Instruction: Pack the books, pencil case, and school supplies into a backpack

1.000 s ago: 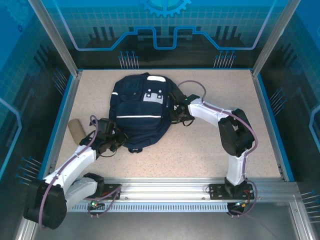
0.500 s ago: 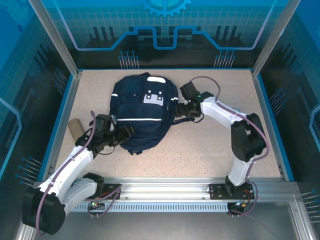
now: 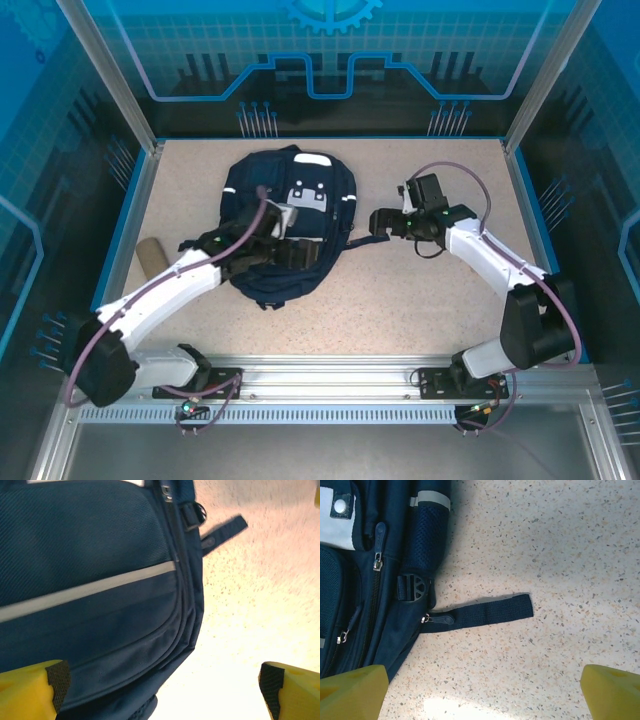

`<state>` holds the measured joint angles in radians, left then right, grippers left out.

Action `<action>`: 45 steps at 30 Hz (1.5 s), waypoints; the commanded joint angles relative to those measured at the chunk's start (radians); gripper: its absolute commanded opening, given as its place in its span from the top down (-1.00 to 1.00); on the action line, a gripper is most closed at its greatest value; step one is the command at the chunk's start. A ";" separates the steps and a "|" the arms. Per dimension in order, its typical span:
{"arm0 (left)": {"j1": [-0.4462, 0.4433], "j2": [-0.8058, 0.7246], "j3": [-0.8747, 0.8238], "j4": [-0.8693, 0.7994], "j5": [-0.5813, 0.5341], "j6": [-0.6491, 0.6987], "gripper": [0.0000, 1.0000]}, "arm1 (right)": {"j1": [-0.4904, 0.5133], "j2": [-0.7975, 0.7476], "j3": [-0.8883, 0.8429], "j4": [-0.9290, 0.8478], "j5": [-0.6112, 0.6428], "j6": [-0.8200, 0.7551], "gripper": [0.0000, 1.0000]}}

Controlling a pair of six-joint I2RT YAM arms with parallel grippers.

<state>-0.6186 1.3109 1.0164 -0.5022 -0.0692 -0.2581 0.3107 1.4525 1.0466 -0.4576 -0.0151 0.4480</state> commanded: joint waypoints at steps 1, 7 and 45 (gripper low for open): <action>-0.072 0.127 0.111 -0.118 -0.182 0.184 -0.97 | -0.030 -0.036 -0.016 0.027 -0.024 0.002 -0.99; -0.208 0.412 0.339 -0.261 -0.468 0.189 -0.66 | -0.090 -0.038 -0.036 0.030 -0.055 0.031 -1.00; -0.236 0.389 0.289 -0.143 -0.540 0.136 1.00 | -0.151 -0.070 -0.093 0.176 -0.372 0.075 -0.95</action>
<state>-0.8585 1.8130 1.3495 -0.7261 -0.6483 -0.1280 0.1505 1.3949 0.9367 -0.3157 -0.2867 0.5270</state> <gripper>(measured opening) 0.061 0.976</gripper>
